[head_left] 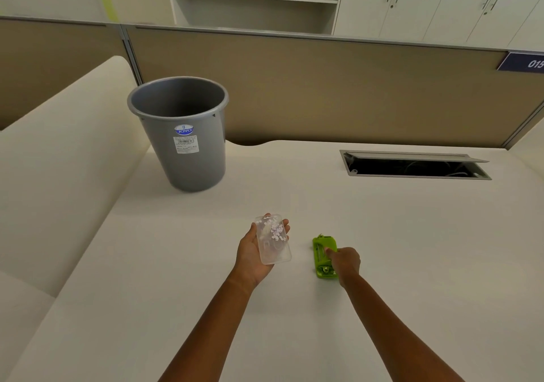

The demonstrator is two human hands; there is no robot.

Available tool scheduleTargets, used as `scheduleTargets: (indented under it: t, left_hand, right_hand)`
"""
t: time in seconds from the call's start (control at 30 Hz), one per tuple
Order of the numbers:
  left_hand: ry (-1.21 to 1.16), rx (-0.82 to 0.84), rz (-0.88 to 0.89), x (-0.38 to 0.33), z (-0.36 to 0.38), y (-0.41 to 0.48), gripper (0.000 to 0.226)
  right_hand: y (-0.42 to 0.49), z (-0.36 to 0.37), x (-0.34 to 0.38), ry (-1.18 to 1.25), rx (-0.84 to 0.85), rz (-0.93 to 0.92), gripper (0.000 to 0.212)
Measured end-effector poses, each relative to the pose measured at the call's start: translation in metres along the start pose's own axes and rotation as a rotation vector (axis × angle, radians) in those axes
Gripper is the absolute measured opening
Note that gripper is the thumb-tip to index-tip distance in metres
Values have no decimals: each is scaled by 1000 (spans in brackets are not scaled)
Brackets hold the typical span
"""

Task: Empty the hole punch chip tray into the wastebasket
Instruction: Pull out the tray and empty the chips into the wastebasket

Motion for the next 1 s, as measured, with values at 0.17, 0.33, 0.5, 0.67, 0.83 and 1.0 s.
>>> scheduleTargets:
  t: [0.17,0.33,0.5,0.67,0.83,1.0]
  left_hand:
    - [13,1,-2,0,-2,2,41]
    - [48,0,-13,0,-3,5,43]
    - [95,-9,5,-2,1,5,44]
    - [168,18,24,-3,13,5,43]
    - [301,15,61,-3,25,7,47]
    - [294,-112,110,-7,21,2,44]
  right_hand:
    - [3,0,-1,-30,19,-1,47]
    - [5,-2,-7,-64,75,19,43]
    - [-3,-11,-3,-16,27,-41,30]
    - [-29,0,30,251,39,-187,31]
    - [-65,57,51,774,470,-47,38]
    - [-91,85,72,1084,778,70,45]
Point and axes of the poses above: each hand's wrist, its own y-axis towards the middle knuckle, its own z-axis out of the palm, x = y × z, the point moved 9 cm from there along y, towards the middle knuckle, and after that the axes turned 7 degrees about x, right-handed, at the moved point
